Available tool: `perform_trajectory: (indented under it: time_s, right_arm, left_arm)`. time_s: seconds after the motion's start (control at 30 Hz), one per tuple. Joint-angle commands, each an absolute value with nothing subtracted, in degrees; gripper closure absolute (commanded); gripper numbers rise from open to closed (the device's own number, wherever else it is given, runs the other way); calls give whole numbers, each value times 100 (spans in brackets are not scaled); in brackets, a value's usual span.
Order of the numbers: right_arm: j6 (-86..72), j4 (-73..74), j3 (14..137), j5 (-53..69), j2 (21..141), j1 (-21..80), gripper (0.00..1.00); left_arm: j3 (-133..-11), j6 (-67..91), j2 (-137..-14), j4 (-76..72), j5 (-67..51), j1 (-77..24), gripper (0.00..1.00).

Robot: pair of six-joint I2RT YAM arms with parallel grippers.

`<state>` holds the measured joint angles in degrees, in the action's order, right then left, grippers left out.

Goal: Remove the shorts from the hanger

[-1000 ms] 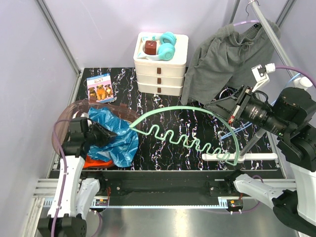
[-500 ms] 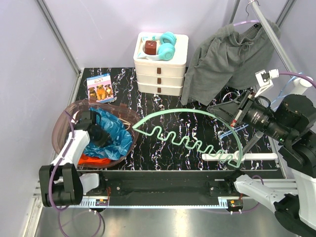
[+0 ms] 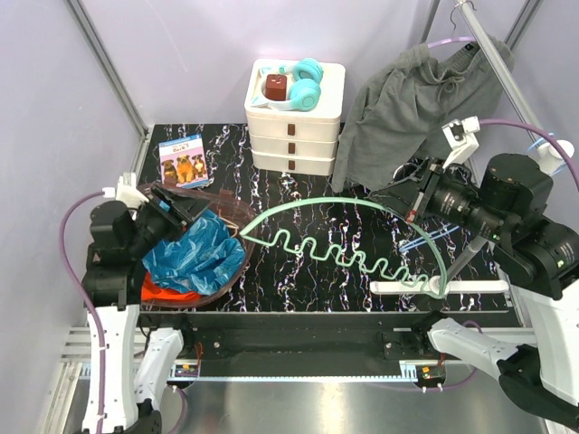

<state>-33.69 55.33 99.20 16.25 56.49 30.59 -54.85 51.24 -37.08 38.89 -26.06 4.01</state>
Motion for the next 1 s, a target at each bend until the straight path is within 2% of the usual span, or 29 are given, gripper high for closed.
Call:
perform_trajectory:
  time_s: [0.0,0.27,0.4,0.43,0.57,0.9,0.93,0.97]
  right_arm:
    - [-3120,5458,10064,2056,5669,3041,100]
    - [-2611,5668,9545,2618,5379,3050,100]
    - [-2356,6037,9519,2681,5274,3050,100]
    - [-2321,6108,9501,2637,5239,3050,100]
    - [-2171,6345,9466,2224,5045,3050,100]
    - [-2276,6258,9606,2057,5054,3041,100]
    - [-2285,6258,9624,2074,5080,3050,100]
    - [-2285,6267,9650,2057,5089,3050,100]
  left_arm:
    - [-6563,5608,-4104,2777,-4262,28,37]
    - [-8533,5037,-5526,2760,-3131,-3431,37]
    - [-9061,4808,-6011,2769,-3120,-4454,36]
    - [-9140,4764,-6099,2803,-3216,-4813,32]
    - [-9298,4413,-6363,3268,-3164,-5562,31]
    - [-10045,3657,-7083,4508,-2901,-6442,32]
    - [-10072,3587,-7171,4674,-2831,-6468,34]
    - [-10090,3560,-7198,4719,-2813,-6469,43]
